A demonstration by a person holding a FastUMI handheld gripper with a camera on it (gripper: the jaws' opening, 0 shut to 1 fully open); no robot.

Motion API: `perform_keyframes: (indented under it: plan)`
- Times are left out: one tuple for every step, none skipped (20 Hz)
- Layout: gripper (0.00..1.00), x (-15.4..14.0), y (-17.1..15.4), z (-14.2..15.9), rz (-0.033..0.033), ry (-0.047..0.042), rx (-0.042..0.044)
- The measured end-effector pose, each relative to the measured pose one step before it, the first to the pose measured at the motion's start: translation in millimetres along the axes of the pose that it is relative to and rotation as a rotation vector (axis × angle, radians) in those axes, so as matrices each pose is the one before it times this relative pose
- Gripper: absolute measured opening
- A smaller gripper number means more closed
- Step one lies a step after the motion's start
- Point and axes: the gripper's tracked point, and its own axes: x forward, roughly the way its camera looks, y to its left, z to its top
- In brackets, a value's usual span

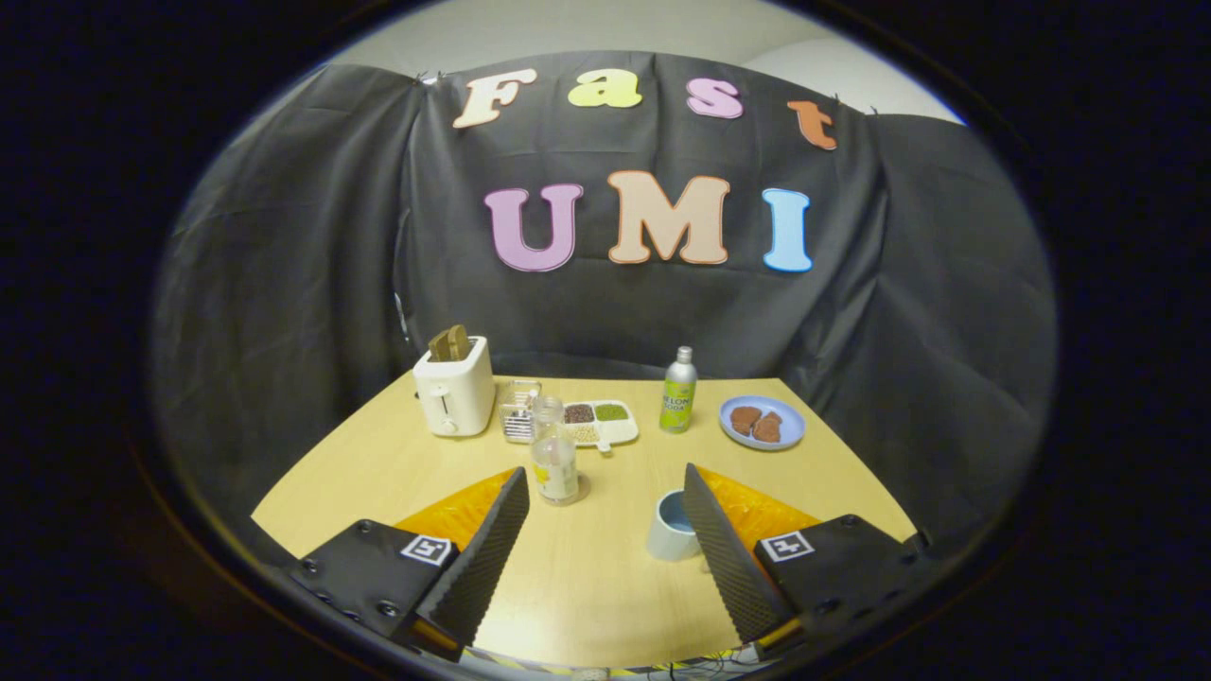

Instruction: Take the bottle from table, then pour the juice into the cup, finally place the bottle on the coaster

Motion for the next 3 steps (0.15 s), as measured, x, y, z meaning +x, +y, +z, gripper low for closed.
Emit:
perform_keyframes:
  plan:
    - [1.00, -1.79, -1.29, 0.64, 0.00429, -0.00422, 0.00524]
    - [1.00, -1.97, -1.59, 0.52, 0.00355, -0.00444, 0.00266]
    - [1.00, -0.92, -2.28, -0.50, 0.00022, -0.00014, -0.00016]
